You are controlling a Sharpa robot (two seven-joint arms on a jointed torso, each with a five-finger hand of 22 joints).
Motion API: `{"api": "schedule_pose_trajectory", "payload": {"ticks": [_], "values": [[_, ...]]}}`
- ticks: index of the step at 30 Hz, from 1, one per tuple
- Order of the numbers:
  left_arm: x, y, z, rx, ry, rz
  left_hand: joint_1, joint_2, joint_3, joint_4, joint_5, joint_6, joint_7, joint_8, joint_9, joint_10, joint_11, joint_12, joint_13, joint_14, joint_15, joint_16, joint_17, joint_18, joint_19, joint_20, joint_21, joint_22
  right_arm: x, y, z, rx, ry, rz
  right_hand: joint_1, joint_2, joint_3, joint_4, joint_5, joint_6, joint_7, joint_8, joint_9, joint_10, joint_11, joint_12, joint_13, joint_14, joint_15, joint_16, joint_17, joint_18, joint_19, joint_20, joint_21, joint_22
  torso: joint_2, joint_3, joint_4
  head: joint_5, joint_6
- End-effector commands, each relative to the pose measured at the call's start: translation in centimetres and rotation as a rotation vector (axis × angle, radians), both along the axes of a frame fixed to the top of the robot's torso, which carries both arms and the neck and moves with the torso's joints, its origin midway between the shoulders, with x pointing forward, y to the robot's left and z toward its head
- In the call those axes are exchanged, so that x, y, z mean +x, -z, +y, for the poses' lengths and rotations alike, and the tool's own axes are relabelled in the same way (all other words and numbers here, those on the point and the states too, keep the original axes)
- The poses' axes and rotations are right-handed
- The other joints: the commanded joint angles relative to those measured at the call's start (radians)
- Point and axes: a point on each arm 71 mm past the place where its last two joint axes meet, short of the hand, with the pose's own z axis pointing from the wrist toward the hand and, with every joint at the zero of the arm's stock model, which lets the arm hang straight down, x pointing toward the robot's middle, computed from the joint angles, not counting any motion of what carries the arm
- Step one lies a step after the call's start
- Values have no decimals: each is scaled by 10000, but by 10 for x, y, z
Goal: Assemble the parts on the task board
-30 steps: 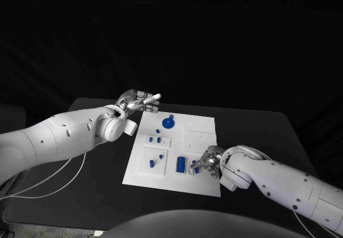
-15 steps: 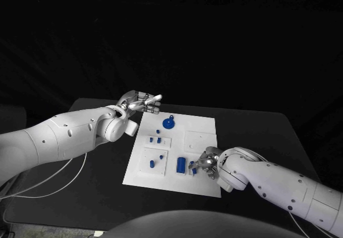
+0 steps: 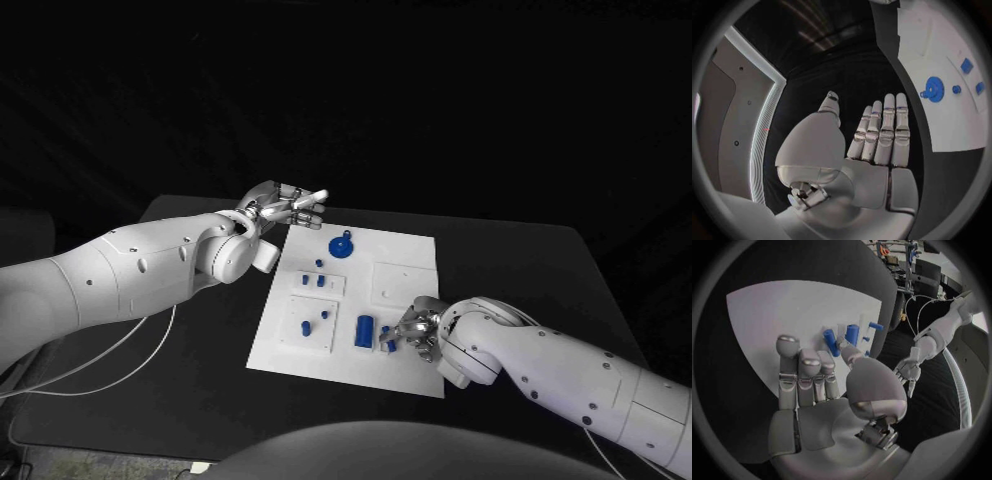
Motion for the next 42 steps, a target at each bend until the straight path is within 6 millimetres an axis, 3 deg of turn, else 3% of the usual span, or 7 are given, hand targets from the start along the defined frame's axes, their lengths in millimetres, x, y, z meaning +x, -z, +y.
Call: {"api": "schedule_pose_trajectory", "payload": {"ticks": [1, 11, 13, 18, 21, 27, 42], "values": [[0, 0, -3, -14, 212, 16, -40, 50, -16, 62, -42, -43, 24, 40, 14, -51, 12, 1, 14, -27, -39, -37, 14, 15, -79, 2, 15, 6, -3, 2, 2, 63, -172, 149, 39, 59, 642, -700, 62, 36, -24, 30, 11, -24, -68, -41, -3, -12, -81, -32, -14, -129, 453, -32, -39, -15, 2, 2, -1, 6, 10], [-1, 0, -3, 6, 238, 41, -35, 50, -7, 91, -40, -49, 28, 39, 14, -71, 18, 1, 14, -30, -37, -38, 15, 15, -83, 3, 15, 6, -2, 3, 1, 78, -64, 98, -247, 26, 534, -486, -26, 65, -58, 18, -89, -45, -80, -103, -35, -17, -90, -65, -32, -126, 453, -43, -75, -34, -1, -2, -6, -3, 3], [-1, 0, -3, 9, 244, 45, -35, 50, -7, 91, -40, -49, 28, 39, 14, -71, 18, 1, 14, -30, -37, -38, 15, 15, -83, 3, 15, 6, -2, 3, 0, 102, -29, 102, -536, -52, 255, -244, 44, 107, -65, 12, -195, -53, -81, -136, -59, -18, -94, -70, -31, -123, 454, -46, -83, -41, -4, -3, -5, -6, 5], [-1, 0, -3, 35, 233, 48, -45, 31, -1, 133, -40, -60, 28, 39, 14, -84, 21, 2, 14, -36, -34, -39, 15, 15, -87, 5, 15, 6, -2, 3, 0, 176, -23, 113, -1167, -510, -711, 739, -512, 209, 6, 17, -517, -70, -40, -210, -115, -26, -91, -93, -27, -100, 454, -49, -124, -70, -1, -1, -1, -4, 8], [-1, 0, -3, 57, 220, 29, -21, 9, 12, 163, -36, -218, 9, 16, 3, -92, 21, 2, 14, -39, -34, -37, 16, 17, -89, 6, 15, 6, -2, 3, 1, 201, -48, 117, -892, -894, -610, 1449, -516, 255, -1, 10, -709, -62, -38, -235, -120, -23, -101, -114, -1, -113, 455, -62, -131, -82, -4, -2, 0, 4, 8], [-1, 0, -2, 81, 229, 44, -12, 13, 8, 169, -43, -382, 1, 38, 2, -98, 22, 2, 14, -38, -34, -37, 18, 18, -90, 7, 15, 6, -2, 2, 1, 242, -77, 103, -606, -1269, -449, 2022, -510, 306, 18, 19, -832, -57, -41, -246, -116, -10, -95, -140, 40, -102, 453, -61, -142, -94, 2, 1, -4, 9, -1], [-1, 0, 0, 141, 214, 75, 2, 1, 13, 175, -45, -352, -1, 26, 0, -107, 25, 1, 14, -39, -34, -36, 18, 19, -90, 8, 16, 6, -4, 0, -2, 302, -97, 30, -719, -1506, -363, 2398, -454, 315, 24, 23, -841, -62, -25, -253, -120, -5, -85, -173, 59, -85, 453, -47, -152, -104, 2, 6, -10, 19, -21]]}}
